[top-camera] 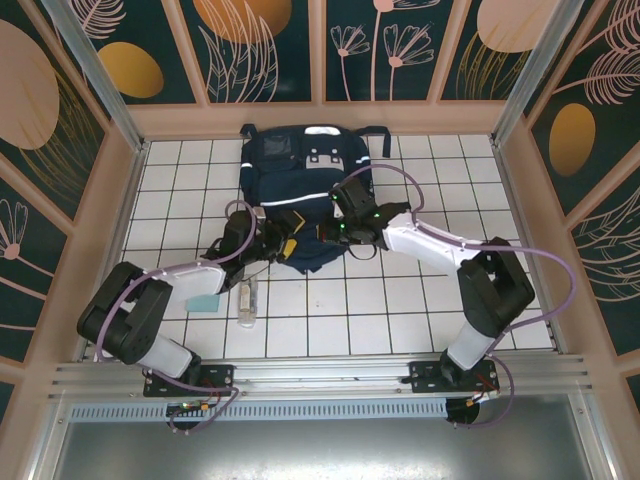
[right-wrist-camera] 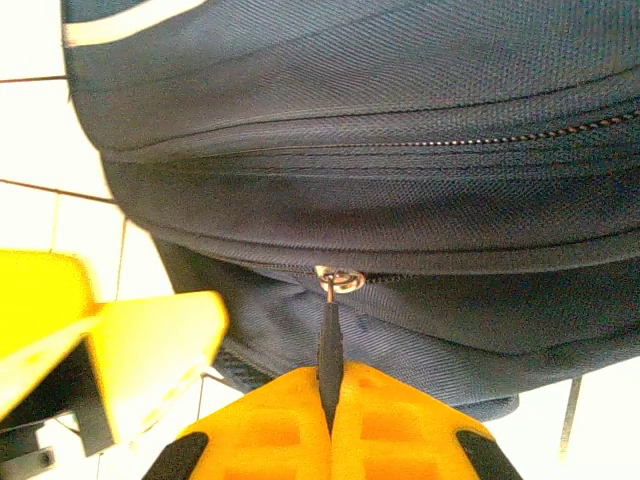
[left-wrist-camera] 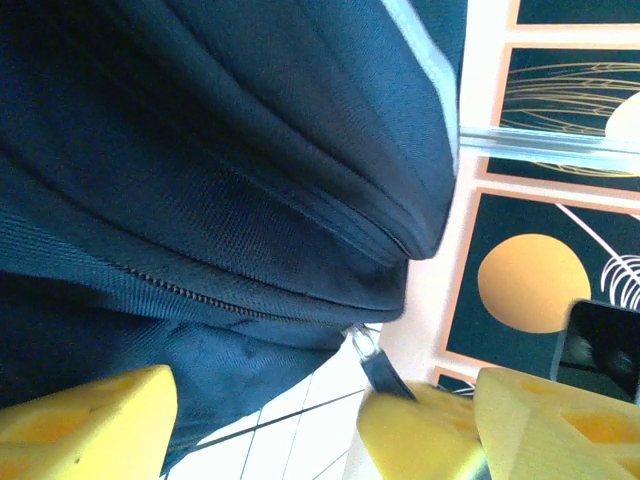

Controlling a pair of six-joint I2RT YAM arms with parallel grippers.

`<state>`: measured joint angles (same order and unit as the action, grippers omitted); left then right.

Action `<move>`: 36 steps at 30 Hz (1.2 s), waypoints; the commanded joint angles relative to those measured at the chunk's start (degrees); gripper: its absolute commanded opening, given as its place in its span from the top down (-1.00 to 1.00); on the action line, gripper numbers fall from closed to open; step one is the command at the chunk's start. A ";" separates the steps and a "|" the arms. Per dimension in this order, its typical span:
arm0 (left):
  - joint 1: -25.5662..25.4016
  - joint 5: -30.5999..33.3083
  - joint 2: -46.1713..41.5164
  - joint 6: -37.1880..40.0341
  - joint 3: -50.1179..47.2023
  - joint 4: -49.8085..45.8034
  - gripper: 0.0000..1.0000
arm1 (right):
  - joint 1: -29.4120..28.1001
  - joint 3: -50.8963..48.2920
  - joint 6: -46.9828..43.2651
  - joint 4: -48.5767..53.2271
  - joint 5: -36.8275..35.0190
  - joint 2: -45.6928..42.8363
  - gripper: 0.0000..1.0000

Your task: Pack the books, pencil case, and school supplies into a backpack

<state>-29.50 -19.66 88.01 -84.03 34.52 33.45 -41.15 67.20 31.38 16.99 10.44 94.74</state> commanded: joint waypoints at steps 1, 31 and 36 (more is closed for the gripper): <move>-0.55 0.22 2.89 -2.96 2.07 3.31 -0.55 | -0.87 -0.41 -1.40 -2.12 3.40 -3.93 1.00; 0.60 9.11 5.76 -1.17 0.76 4.02 1.00 | 6.28 -8.91 -17.02 8.25 -13.16 -5.41 1.00; 0.58 8.00 4.42 0.34 1.07 1.91 1.00 | 9.46 -10.28 -19.53 4.47 -18.62 -5.73 1.00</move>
<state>-29.71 -14.24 94.74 -86.61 35.35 37.80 -34.28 58.85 14.15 18.96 1.10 90.35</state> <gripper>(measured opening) 0.069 0.047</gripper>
